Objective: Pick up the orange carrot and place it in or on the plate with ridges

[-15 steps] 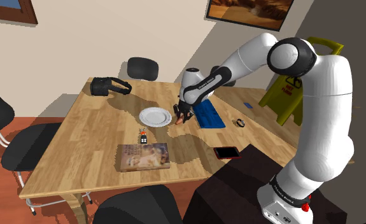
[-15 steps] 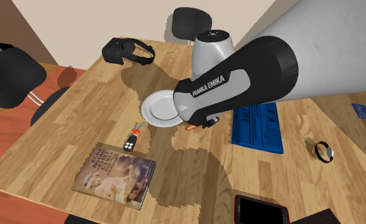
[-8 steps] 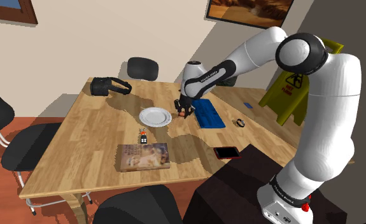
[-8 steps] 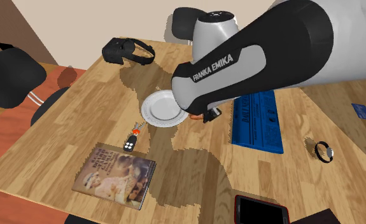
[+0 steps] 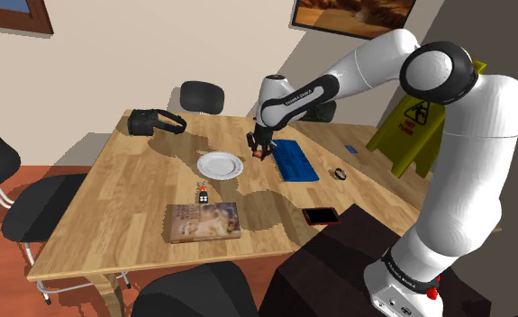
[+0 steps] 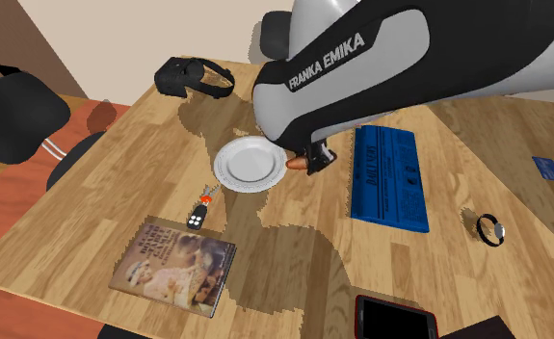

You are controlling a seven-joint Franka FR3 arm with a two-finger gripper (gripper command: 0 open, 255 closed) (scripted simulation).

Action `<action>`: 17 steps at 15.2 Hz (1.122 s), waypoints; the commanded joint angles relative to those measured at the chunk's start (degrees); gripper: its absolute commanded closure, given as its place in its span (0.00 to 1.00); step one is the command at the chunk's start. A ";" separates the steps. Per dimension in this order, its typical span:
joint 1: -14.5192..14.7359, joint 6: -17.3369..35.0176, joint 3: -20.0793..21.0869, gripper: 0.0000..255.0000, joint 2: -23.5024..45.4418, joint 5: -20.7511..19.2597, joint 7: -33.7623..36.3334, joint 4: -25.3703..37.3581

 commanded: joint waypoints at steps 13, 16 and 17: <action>10.98 -14.79 0.08 1.00 21.28 -2.54 8.12 35.39; 11.07 -13.28 -0.11 1.00 22.49 -2.78 8.31 35.08; 11.10 -12.80 -0.18 1.00 22.92 -2.86 8.37 35.02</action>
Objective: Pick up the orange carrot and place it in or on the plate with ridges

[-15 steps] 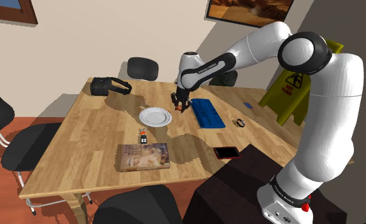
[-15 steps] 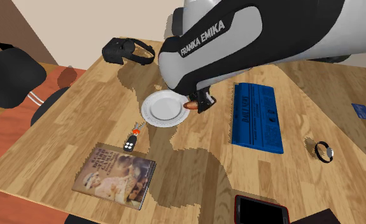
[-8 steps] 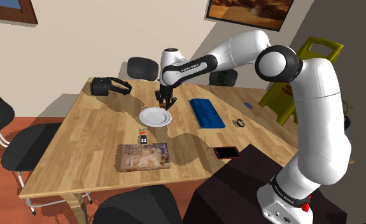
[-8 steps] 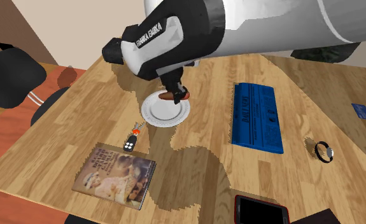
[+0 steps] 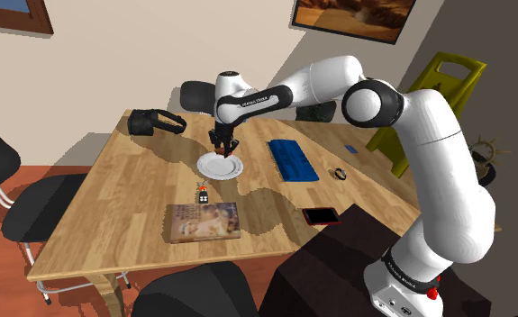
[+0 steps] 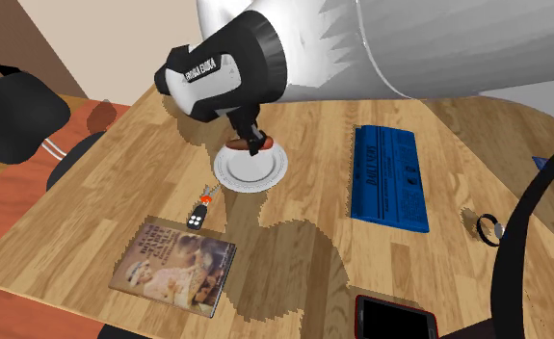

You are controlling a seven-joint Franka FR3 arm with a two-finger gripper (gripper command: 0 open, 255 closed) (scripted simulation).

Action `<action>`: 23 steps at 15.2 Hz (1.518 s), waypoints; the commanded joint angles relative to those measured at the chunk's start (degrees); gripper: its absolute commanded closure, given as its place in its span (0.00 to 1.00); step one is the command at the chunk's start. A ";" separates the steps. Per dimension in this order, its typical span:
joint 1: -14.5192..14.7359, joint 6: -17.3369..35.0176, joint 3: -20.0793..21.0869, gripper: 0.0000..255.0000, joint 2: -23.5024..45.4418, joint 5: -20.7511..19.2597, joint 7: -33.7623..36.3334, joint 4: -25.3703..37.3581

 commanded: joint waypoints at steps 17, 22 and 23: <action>0.44 4.33 -0.65 0.00 4.28 -0.76 0.65 -0.04; 0.42 4.32 -0.66 0.00 4.31 -0.76 0.60 0.00; 0.33 3.29 -0.47 0.00 3.00 -0.57 0.52 -0.28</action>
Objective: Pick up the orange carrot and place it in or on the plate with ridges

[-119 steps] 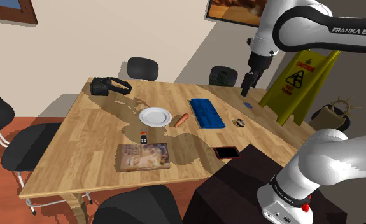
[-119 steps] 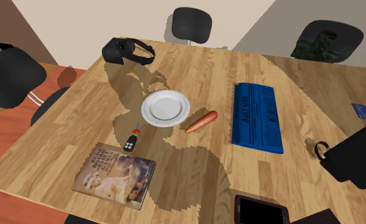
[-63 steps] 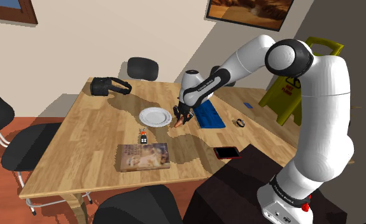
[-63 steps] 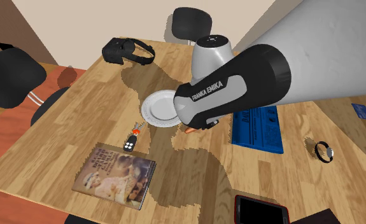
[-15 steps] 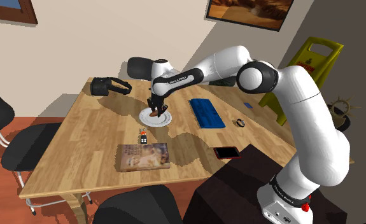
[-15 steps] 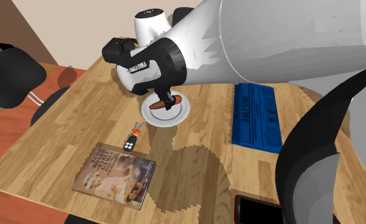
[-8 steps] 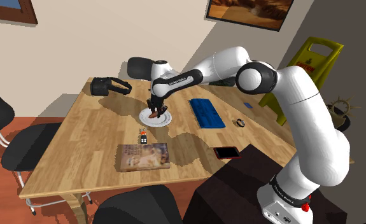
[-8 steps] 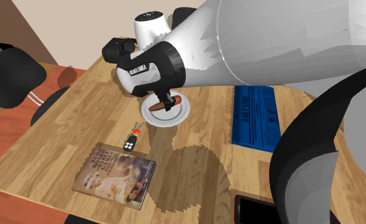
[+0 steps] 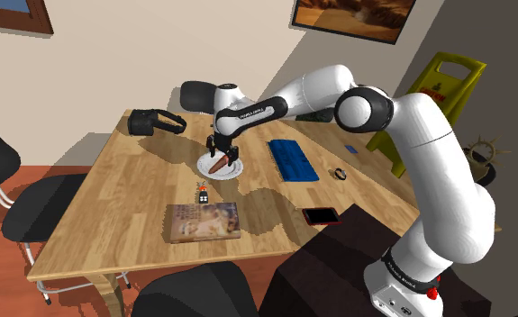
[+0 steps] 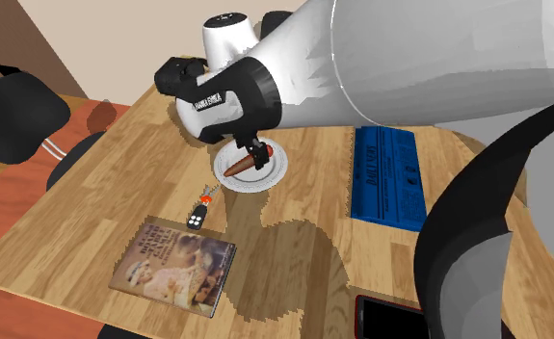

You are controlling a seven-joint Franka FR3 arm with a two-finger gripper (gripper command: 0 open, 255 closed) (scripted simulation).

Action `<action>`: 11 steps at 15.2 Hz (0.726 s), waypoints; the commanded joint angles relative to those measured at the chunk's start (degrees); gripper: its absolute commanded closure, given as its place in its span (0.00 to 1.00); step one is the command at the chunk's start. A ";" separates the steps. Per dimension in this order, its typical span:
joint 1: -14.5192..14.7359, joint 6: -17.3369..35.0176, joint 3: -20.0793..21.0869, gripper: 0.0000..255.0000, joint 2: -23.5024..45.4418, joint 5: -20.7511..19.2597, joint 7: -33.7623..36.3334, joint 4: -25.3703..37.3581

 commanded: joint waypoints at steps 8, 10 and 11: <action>-0.30 -3.49 0.61 0.00 -4.19 0.64 -0.32 -0.68; -0.30 -3.49 0.61 0.00 -4.19 0.64 -0.32 -0.68; -0.30 -3.48 0.61 0.00 -4.19 0.64 -0.32 -0.69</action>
